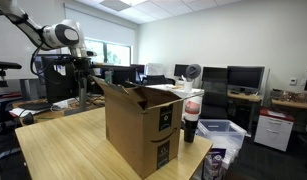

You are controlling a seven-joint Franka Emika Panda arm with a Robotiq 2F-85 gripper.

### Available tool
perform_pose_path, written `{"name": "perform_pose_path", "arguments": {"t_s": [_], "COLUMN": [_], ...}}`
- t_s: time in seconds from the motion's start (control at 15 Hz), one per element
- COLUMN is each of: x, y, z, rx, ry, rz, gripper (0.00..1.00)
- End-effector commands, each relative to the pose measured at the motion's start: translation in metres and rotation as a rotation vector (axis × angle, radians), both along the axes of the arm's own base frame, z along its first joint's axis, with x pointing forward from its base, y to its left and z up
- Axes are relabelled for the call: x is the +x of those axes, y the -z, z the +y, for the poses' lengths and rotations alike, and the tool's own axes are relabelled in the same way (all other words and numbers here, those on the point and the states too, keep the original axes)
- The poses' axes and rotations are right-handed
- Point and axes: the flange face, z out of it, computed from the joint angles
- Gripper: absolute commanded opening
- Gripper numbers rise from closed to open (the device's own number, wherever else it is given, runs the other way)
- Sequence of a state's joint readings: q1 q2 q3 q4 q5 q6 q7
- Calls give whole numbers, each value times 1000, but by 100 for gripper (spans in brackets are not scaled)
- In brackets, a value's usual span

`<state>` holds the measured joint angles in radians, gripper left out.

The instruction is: Open the second drawer on the white cabinet and put the white packet in the drawer then push the drawer closed.

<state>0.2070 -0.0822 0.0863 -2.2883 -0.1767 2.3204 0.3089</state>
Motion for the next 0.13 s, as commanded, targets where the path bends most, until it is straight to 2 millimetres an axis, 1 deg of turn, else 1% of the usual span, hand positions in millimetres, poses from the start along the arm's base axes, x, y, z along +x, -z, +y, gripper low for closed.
{"name": "perform_pose_path", "arguments": {"t_s": [0.0, 0.07], "x": [1, 1], "y": [1, 1], "z": [1, 1], "rx": [0, 0], "ry": [-2, -3], "rz": [2, 4], "gripper": [100, 100]}}
